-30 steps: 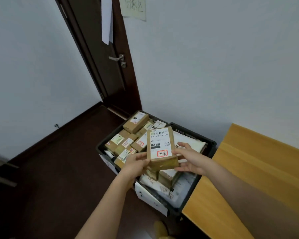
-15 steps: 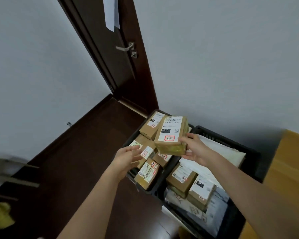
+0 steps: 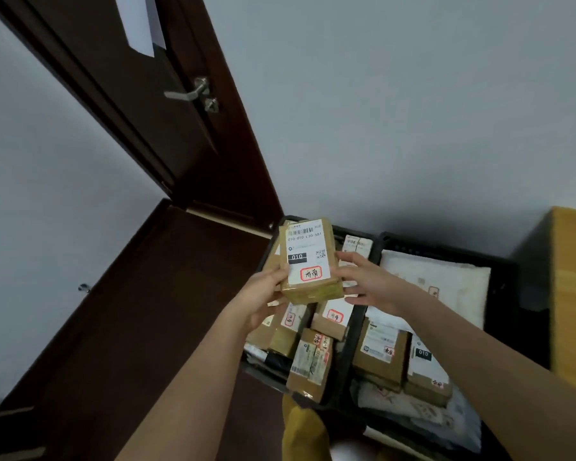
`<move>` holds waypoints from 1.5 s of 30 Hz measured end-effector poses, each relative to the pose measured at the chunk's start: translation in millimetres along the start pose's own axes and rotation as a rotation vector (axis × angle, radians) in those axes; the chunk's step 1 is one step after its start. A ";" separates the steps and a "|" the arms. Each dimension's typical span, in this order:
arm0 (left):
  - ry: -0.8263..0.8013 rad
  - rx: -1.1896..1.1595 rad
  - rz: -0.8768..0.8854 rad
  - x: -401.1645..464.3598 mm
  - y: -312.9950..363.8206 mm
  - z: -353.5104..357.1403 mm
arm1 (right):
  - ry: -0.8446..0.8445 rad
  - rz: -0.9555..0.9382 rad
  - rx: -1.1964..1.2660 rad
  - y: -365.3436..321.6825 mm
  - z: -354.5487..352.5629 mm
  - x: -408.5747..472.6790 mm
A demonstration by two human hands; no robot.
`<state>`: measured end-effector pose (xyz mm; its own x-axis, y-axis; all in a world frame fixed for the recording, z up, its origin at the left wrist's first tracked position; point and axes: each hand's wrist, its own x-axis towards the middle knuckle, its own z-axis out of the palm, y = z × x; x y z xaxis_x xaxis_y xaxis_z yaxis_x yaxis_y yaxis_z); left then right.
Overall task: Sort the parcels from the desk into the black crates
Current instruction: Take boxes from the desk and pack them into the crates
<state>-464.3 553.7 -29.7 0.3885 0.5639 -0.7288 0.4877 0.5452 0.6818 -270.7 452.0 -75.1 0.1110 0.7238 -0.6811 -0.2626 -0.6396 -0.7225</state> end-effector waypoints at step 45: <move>-0.109 0.373 0.200 290.6 -29.9 -2.8 | 0.709 -0.178 -0.297 68.1 15.0 214.6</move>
<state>-368.2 703.0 -261.7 0.5741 0.5562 -0.6009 0.6357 0.1597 0.7552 -279.1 567.7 -268.7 0.7386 0.5476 -0.3931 0.0723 -0.6442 -0.7614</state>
